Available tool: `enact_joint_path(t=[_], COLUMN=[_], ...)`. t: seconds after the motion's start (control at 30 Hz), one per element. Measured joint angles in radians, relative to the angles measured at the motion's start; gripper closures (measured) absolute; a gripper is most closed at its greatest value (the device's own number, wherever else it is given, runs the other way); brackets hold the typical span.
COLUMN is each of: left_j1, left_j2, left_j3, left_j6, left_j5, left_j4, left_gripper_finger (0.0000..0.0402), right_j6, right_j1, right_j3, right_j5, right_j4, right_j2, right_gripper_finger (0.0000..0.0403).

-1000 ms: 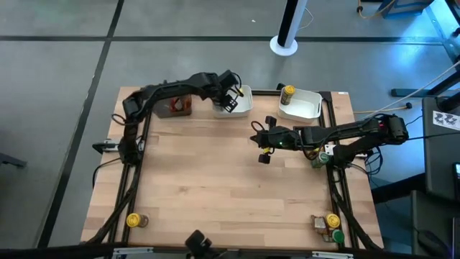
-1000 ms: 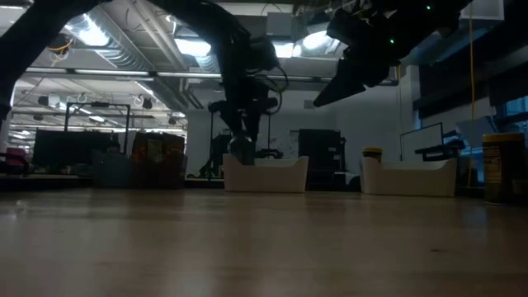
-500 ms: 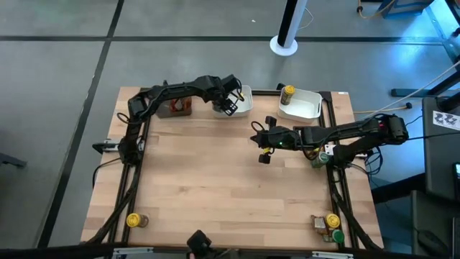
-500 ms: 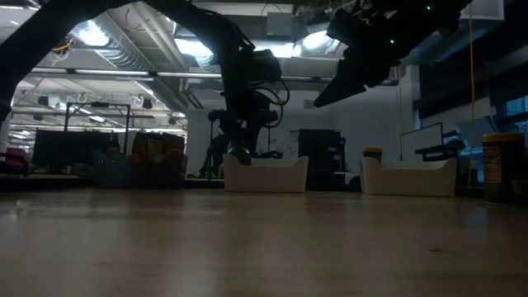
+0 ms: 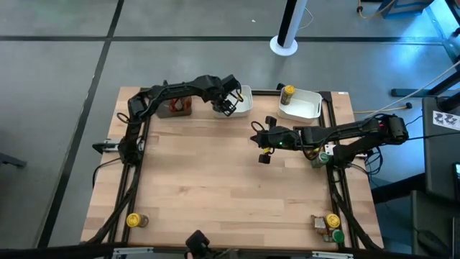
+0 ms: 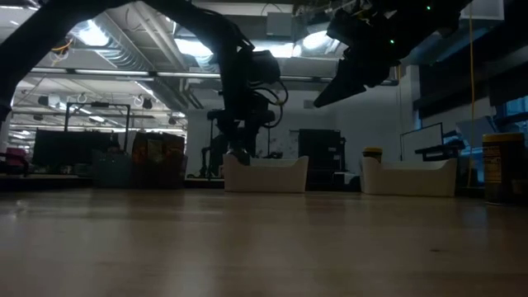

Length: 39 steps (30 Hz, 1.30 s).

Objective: Sort spices by type
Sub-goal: Put the bottom left green seasoning bottle into the left white bin, then put the bottom left yellow seasoning bottle into the right white bin

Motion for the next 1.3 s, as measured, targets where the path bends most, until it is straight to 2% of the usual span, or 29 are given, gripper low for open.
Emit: enact_joint_path(t=[0.33,0.63,1.03,1.3], left_j1=[-0.008,-0.059,-0.283,-0.466], left_j2=[-0.045,-0.163,-0.360,-0.401], left_j3=[0.050,0.069,0.069,0.069], left_j6=[0.008,0.062,0.082,0.049], left_j5=[0.001,-0.003,-0.002,-0.004], left_j4=[-0.014,-0.028,-0.102,-0.177], left_gripper_finger=[0.0169,0.0169,0.0169,0.0169], right_j6=[0.000,0.000,0.006,0.002], right_j1=[0.000,0.000,0.000,0.000], right_j3=[0.000,0.000,0.000,0.000], right_j5=[0.000,0.000,-0.001,-0.001], right_j4=[0.001,0.001,0.001,0.001], right_j2=[0.000,0.000,0.000,0.000], right_gripper_finger=[0.0386,0.0386,0.0386,0.0386])
